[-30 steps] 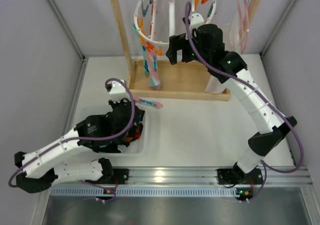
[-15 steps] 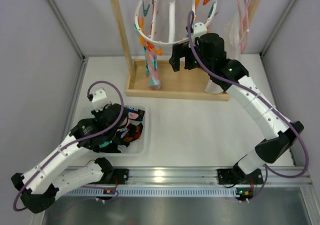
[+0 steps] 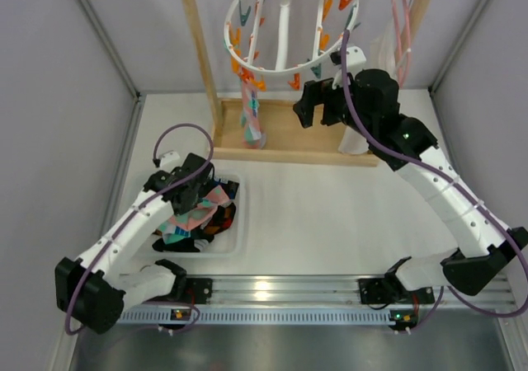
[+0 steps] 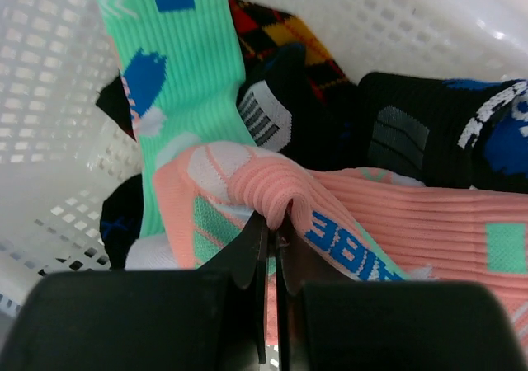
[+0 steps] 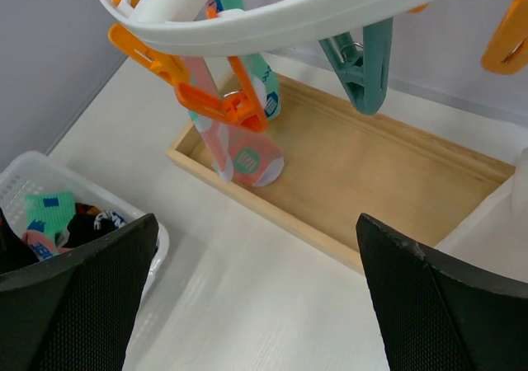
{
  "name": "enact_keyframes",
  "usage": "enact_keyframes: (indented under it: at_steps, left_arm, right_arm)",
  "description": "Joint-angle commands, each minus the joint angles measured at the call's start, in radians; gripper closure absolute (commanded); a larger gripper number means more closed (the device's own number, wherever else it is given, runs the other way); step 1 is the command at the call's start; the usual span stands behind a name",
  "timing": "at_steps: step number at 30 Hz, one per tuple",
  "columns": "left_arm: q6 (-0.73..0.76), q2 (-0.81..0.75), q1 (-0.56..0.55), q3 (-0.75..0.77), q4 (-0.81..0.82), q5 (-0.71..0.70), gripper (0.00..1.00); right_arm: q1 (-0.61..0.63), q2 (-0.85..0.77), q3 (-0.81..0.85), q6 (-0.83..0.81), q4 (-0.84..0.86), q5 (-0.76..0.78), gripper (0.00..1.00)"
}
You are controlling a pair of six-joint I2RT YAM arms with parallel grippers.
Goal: Remove the socks clipped to the hanger
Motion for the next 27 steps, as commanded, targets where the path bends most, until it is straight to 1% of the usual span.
enact_keyframes:
  at_steps: [1,3,6,12,14,15,16,18,19,21,22,23,24,25,27]
  left_arm:
    - [0.021,0.071,0.009,-0.006,0.022,0.090,1.00]
    - [0.048,0.140,0.014,-0.008,0.033,0.121,1.00]
    - [0.061,0.195,0.015,-0.003,0.033,0.149,1.00]
    - [0.074,0.238,0.014,0.000,0.033,0.158,1.00]
    - [0.079,0.261,0.014,0.005,0.034,0.178,0.93]
    - [0.079,0.261,0.014,0.009,0.033,0.184,0.89]
    - [0.082,0.257,0.015,0.015,0.033,0.190,0.80]
    - [0.094,0.217,0.014,0.032,0.027,0.190,0.68]
    - [0.102,0.200,0.014,0.061,0.024,0.190,0.58]
    - [0.120,0.149,0.015,0.101,0.002,0.177,0.41]
    - [0.125,0.139,0.014,0.147,-0.015,0.163,0.26]
    - [0.133,0.129,0.014,0.172,-0.030,0.149,0.21]
    - [0.137,0.129,0.014,0.195,-0.073,0.111,0.08]
    - [0.148,0.129,0.015,0.247,-0.091,0.097,0.02]
    - [0.163,0.131,0.015,0.296,-0.139,0.065,0.02]
  right_arm:
    - [-0.021,-0.057,-0.038,0.009,0.058,0.011,0.01]
    - [-0.024,-0.068,-0.063,0.009,0.060,0.011,0.01]
    - [-0.027,-0.087,-0.086,0.009,0.060,0.011,0.01]
    - [-0.031,-0.110,-0.121,0.009,0.061,0.008,0.00]
    - [-0.031,-0.119,-0.132,0.009,0.064,0.008,0.01]
    - [-0.031,-0.123,-0.133,0.009,0.063,0.008,0.01]
    - [-0.031,-0.129,-0.133,0.009,0.063,0.008,0.01]
    - [-0.036,-0.133,-0.123,0.004,0.055,0.003,0.01]
    - [-0.037,-0.136,-0.117,0.006,0.052,-0.002,0.01]
    - [-0.050,-0.140,-0.097,0.004,0.041,-0.011,0.01]
    - [-0.054,-0.146,-0.086,0.003,0.035,-0.011,0.01]
    - [-0.062,-0.148,-0.081,0.001,0.032,-0.012,0.00]
    - [-0.062,-0.151,-0.077,-0.003,0.023,-0.008,0.01]
    - [-0.065,-0.159,-0.068,-0.019,0.017,-0.002,0.01]
    - [-0.065,-0.171,-0.061,-0.028,0.003,0.018,0.01]
